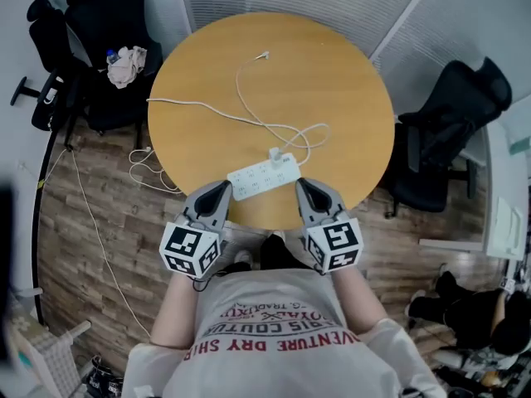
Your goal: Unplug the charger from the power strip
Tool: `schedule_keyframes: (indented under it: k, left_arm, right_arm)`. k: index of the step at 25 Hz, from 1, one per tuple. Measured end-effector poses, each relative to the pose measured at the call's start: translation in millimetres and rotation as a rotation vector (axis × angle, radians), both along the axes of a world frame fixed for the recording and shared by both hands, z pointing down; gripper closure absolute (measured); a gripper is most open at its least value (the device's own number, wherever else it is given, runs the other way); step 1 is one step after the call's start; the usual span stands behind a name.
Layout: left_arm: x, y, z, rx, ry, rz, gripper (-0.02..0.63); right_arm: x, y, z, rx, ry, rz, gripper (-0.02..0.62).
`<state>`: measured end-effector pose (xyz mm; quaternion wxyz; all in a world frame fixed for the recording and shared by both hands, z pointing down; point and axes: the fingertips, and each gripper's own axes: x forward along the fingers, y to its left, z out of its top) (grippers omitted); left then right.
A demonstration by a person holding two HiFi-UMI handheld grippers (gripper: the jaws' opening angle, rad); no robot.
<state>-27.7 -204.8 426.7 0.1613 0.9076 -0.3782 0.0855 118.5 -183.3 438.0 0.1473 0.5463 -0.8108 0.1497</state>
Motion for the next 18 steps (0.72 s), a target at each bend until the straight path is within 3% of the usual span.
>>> schedule_keyframes:
  k: [6,12,18]
  left_arm:
    - [12,-29,46,-0.059,-0.058,-0.094,0.577]
    - [34,-32,118,-0.177,-0.139,-0.061,0.577]
    - [45,-36,172,-0.325,-0.164,-0.008,0.577]
  right_arm:
    - [11,-44,48,-0.118,0.005,-0.139,0.571]
    - [12,-62,100,-0.234,0.055,-0.250,0.569]
    - [9,-68,130,-0.333,0.066,-0.260,0.569]
